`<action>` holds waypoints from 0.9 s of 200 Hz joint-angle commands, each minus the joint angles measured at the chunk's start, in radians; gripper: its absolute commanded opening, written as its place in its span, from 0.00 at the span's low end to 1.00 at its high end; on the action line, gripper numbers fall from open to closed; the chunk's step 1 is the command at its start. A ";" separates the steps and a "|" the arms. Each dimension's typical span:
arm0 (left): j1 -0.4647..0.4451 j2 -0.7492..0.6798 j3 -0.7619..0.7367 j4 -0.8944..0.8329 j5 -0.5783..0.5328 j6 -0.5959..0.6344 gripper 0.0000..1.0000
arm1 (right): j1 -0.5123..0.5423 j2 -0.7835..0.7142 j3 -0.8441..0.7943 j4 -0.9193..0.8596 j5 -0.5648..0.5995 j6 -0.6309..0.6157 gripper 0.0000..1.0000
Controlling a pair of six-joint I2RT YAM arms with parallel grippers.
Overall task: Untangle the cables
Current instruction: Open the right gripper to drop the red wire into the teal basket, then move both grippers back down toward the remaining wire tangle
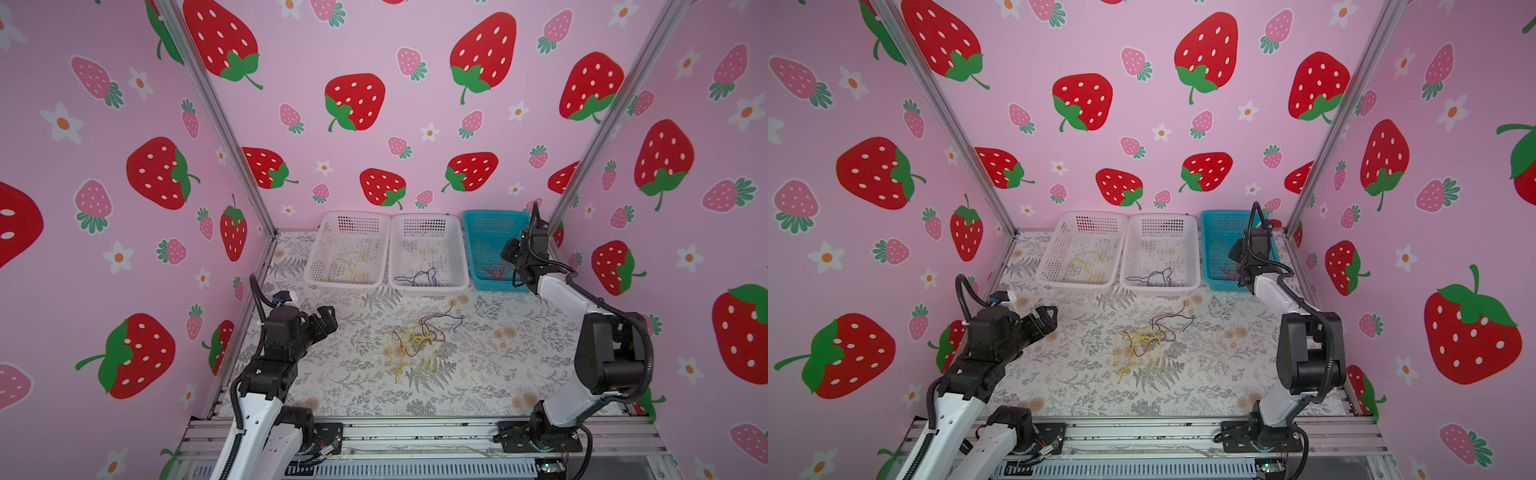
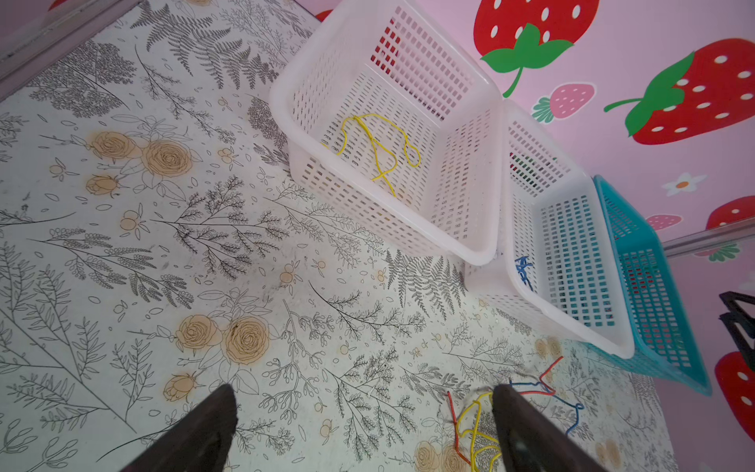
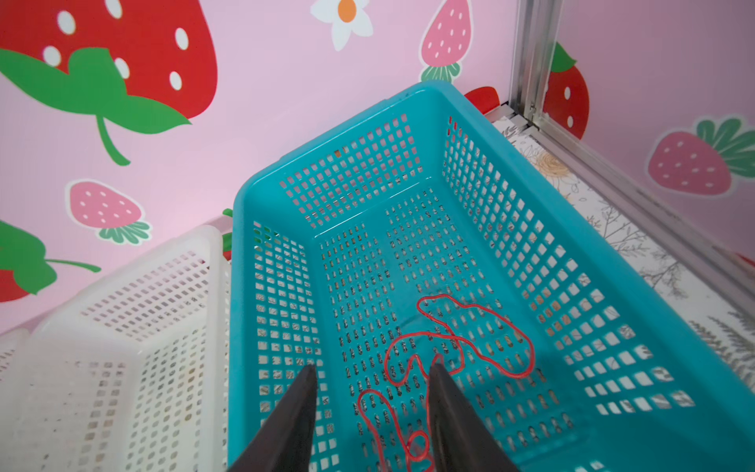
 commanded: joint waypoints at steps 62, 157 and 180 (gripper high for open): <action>-0.012 0.086 0.060 -0.004 0.086 0.043 0.99 | 0.278 -0.368 -0.204 0.068 0.026 0.002 0.63; -0.067 -0.027 -0.047 -0.010 0.204 -0.090 0.99 | 0.706 -0.517 -0.448 0.035 -0.002 0.018 0.64; -0.103 -0.083 -0.091 -0.008 0.193 -0.129 0.99 | 0.808 -0.518 -0.503 0.042 0.015 0.046 0.64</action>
